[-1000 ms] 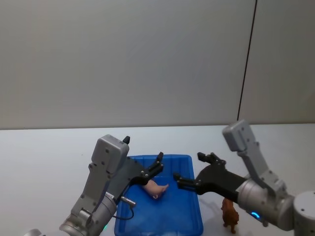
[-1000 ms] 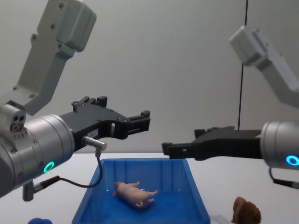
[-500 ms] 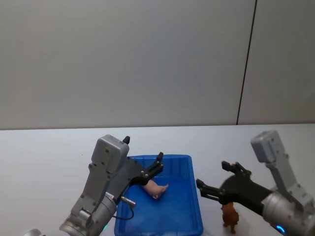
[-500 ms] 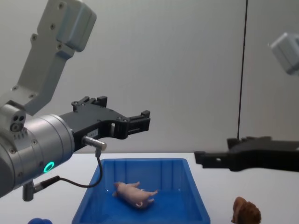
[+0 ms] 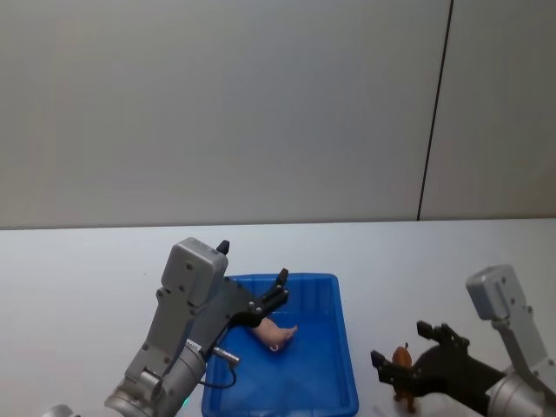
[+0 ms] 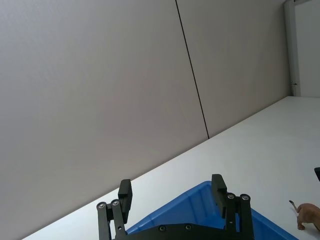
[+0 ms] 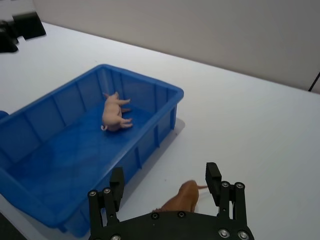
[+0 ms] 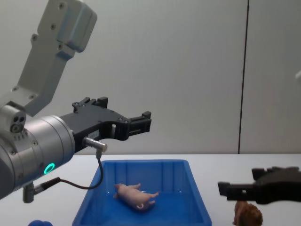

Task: Pick up the two dolls from the table and place them into the box.

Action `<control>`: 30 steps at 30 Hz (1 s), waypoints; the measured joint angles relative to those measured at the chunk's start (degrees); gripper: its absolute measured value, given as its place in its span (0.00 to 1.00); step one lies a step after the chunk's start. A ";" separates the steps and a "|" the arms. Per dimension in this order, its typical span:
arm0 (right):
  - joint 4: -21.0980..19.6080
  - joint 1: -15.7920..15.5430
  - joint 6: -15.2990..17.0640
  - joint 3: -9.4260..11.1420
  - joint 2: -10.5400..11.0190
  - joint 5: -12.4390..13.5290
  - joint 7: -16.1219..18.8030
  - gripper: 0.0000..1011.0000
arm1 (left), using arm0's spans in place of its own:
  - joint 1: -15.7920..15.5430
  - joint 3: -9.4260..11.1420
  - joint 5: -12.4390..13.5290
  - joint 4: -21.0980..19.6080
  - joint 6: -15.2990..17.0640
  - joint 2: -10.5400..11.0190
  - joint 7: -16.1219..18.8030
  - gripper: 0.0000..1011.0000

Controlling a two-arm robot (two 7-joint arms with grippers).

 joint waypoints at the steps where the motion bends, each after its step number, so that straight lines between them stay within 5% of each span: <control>1: 0.09 -0.16 0.09 0.00 0.06 0.04 -0.08 0.99 | 0.00 0.00 0.00 0.00 0.00 0.00 0.00 0.99; 20: 5.37 0.34 0.70 -1.27 -1.24 -1.69 -1.91 0.98 | 0.00 0.00 0.00 0.00 0.00 0.00 0.00 0.99; 30: 8.08 1.49 0.68 -2.05 -2.57 -2.59 -2.96 0.74 | 0.00 0.00 0.00 0.00 0.00 0.00 0.00 0.99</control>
